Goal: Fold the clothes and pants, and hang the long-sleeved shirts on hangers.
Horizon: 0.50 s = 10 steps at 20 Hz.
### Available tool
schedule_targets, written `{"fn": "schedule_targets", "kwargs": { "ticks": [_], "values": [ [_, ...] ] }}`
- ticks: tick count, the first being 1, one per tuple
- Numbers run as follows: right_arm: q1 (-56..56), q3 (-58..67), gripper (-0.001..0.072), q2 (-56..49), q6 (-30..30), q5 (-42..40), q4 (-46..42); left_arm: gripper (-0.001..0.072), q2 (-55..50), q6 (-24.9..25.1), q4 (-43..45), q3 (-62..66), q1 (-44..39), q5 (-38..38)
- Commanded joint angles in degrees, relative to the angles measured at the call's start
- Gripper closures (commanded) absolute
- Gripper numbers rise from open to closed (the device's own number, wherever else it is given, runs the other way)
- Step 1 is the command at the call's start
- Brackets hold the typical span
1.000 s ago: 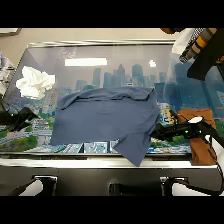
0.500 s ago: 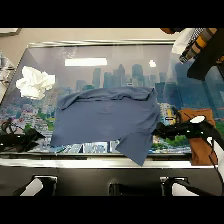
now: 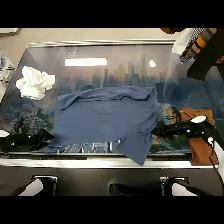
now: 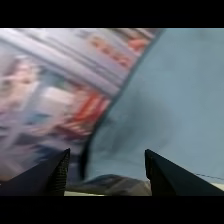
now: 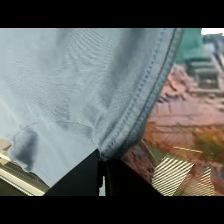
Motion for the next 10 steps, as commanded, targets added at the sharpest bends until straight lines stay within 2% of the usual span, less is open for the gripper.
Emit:
{"fn": "schedule_targets", "kwargs": {
  "ticks": [1, 2, 8, 9, 10],
  "values": [
    [0.0, 0.1, 0.0687, 1.2, -0.2, 0.0, 0.2, 0.0312, -1.5, 0.2, -0.5, -0.2, -0.8, 1.2],
    [0.0, 0.1, 0.0687, 1.7, -0.2, 0.0, 0.2, 0.0397, -1.7, 0.4, -0.8, -0.2, -0.9, 1.3],
    [0.0, 0.1, 0.0687, 3.5, 0.2, 0.1, 0.2, 0.0416, -1.7, 1.4, -0.8, -0.2, -3.1, 0.3],
    [0.0, 0.1, 0.0687, 3.7, 0.3, 0.1, 0.2, 0.0528, -1.7, 1.4, -0.8, -0.2, -3.1, 0.1],
    [0.0, 0.1, 0.0688, 3.9, 0.4, 0.1, 0.2, 0.0693, -1.7, 1.4, -0.8, -0.1, -3.0, -0.3]
  ]
}}
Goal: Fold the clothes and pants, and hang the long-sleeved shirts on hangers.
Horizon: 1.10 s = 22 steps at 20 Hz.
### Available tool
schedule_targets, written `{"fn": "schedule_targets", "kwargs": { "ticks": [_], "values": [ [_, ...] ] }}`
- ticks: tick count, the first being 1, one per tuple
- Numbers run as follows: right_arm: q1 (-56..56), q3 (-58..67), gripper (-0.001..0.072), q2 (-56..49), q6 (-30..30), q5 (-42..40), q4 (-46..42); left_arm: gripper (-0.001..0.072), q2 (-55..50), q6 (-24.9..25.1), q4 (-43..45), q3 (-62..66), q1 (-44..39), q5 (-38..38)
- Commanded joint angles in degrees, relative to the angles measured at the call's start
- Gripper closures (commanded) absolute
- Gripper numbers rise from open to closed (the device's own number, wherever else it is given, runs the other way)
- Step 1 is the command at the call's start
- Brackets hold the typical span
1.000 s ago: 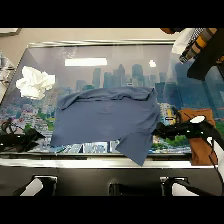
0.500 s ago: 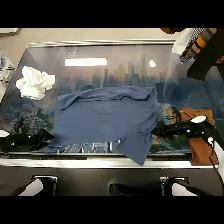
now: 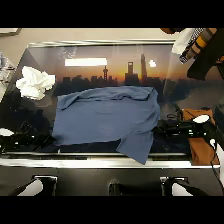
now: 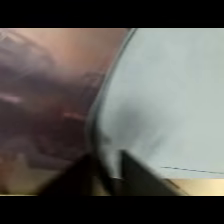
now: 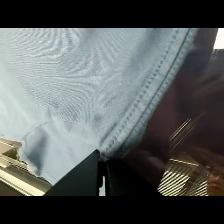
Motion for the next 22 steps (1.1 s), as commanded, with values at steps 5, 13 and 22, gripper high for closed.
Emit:
{"fn": "schedule_targets", "kwargs": {
  "ticks": [5, 13, 22],
  "values": [
    [0.2, 1.0, 0.0689, 3.7, -2.8, 0.0, 5.7, 0.069, 0.3, 2.7, -5.2, 1.8, -0.6, -2.0],
    [0.2, 26.9, 0.069, 3.7, -2.4, -6.0, 8.0, 0.0691, 0.3, 0.4, -8.3, 33.4, -9.2, -1.5],
    [0.1, 64.1, 0.069, 14.8, 5.8, 0.0, 0.3, 0.0692, 10.0, -18.8, 9.6, 76.7, -10.3, -3.5]
  ]
}}
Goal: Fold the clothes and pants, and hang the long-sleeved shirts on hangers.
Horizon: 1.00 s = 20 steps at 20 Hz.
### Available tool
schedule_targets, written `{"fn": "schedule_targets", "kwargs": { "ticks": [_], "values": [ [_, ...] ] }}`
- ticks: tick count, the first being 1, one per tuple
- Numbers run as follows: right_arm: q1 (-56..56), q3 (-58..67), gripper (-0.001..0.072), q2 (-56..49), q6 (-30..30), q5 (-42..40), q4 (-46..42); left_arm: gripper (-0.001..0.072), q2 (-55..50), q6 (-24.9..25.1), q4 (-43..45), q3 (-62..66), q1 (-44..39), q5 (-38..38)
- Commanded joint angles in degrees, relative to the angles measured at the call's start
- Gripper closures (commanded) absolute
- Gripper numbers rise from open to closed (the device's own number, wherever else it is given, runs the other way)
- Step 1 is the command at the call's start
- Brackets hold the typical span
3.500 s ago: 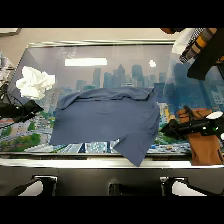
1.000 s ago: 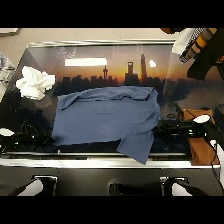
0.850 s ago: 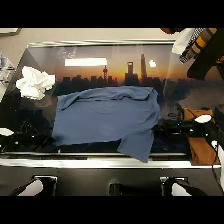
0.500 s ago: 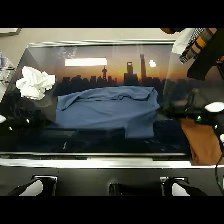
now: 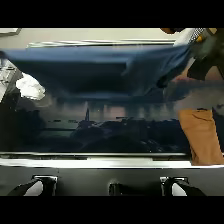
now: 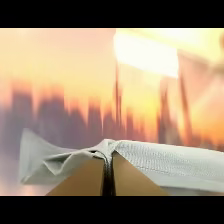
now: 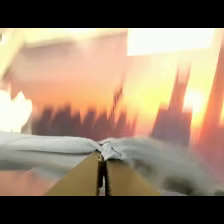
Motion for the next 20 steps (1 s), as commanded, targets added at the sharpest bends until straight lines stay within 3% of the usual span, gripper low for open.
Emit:
{"fn": "schedule_targets", "kwargs": {
  "ticks": [1, 4, 7, 10, 12, 16, 20],
  "values": [
    [0.0, 10.4, 0.069, 8.7, 4.8, 0.9, -6.6, 0.0691, 7.0, -9.4, 12.3, 11.4, -0.2, -1.8],
    [-0.1, 10.8, 0.069, 18.6, 9.6, -0.4, -14.6, 0.0692, 14.7, -14.3, 20.2, 11.5, -0.2, -4.3],
    [-0.1, 10.8, 0.069, 24.5, 15.8, -3.5, -22.3, 0.0692, 19.1, -14.8, 25.9, 11.4, -0.2, -7.8],
    [-0.1, 10.8, 0.069, 25.0, 19.1, -4.0, -23.8, 0.0691, 19.5, -14.7, 27.4, 11.1, -0.2, -10.9],
    [-0.1, 10.8, 0.069, 22.3, 20.9, -0.8, -23.6, 0.0691, 18.5, -14.5, 26.9, 8.7, -0.2, -11.1],
    [-0.1, 10.7, 0.0689, 10.8, 25.2, 11.0, -19.5, 0.0691, 13.1, -7.3, 19.2, -2.2, -0.2, -10.3],
    [0.0, 9.1, 0.0689, -5.8, 25.4, 18.0, -17.5, 0.0691, 2.9, -4.1, 16.2, -16.6, -0.5, -3.1]
  ]
}}
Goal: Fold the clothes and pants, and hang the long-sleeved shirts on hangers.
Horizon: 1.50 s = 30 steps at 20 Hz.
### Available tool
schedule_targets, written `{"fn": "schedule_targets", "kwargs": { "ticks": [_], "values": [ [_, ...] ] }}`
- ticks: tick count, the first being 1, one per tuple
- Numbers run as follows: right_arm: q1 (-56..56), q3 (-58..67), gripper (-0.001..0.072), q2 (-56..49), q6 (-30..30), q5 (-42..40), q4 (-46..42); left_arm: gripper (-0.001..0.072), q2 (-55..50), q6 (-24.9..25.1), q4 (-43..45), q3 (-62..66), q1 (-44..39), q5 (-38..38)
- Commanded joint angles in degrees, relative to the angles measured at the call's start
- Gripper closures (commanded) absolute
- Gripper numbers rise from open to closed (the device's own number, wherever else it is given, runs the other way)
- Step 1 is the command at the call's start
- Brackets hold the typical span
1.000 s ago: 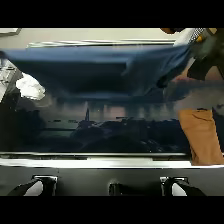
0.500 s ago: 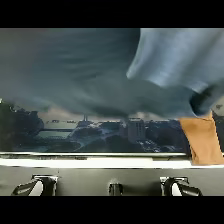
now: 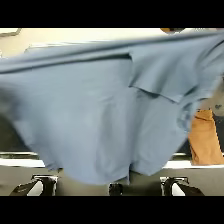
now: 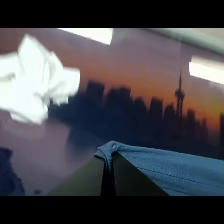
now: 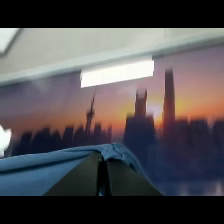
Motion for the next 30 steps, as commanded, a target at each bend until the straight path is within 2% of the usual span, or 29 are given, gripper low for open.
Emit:
{"fn": "schedule_targets", "kwargs": {
  "ticks": [1, 5, 8, 10, 12, 15, 21, 23, 25, 30],
  "values": [
    [0.1, -2.6, 0.0689, -14.3, 1.0, 5.9, 1.7, 0.069, -9.3, 3.5, -2.5, -11.4, -0.9, 7.2],
    [2.1, -9.2, 0.0689, -28.4, -2.6, -3.5, 0.6, 0.069, -23.5, 5.7, -2.5, -15.2, -6.1, 18.5],
    [5.7, -9.5, 0.069, -37.5, -5.6, -12.5, 0.1, 0.0691, -33.1, 6.8, -2.5, -15.2, -10.5, 30.3],
    [7.5, -9.5, 0.069, -41.3, -5.6, -18.3, -0.6, 0.0691, -36.9, 6.7, -2.5, -15.2, -12.0, 36.2],
    [8.2, -9.4, 0.069, -42.8, -4.2, -22.2, -1.4, 0.0691, -39.0, 6.1, -2.5, -15.2, -12.4, 38.0],
    [8.2, -9.3, 0.069, -42.6, -0.6, -21.8, -5.4, 0.0691, -39.6, 6.4, -1.8, -15.2, -12.3, 35.1],
    [8.2, -9.3, 0.0689, -41.3, 2.6, -0.5, -15.0, 0.0691, -39.2, 6.4, -1.1, -15.2, -11.1, 16.6],
    [8.3, -9.5, 0.0689, -41.3, 2.6, 3.2, -16.5, 0.069, -39.4, 7.0, -0.4, -15.3, -11.3, 11.7],
    [8.3, -9.5, 0.0689, -41.5, 2.6, 3.8, -16.5, 0.069, -40.1, 7.0, -0.3, -15.5, -11.5, 9.2],
    [8.3, -9.5, 0.0689, -44.4, 3.7, 7.0, -16.6, 0.0689, -42.3, 6.8, -0.5, -16.2, -13.1, 9.0]
  ]
}}
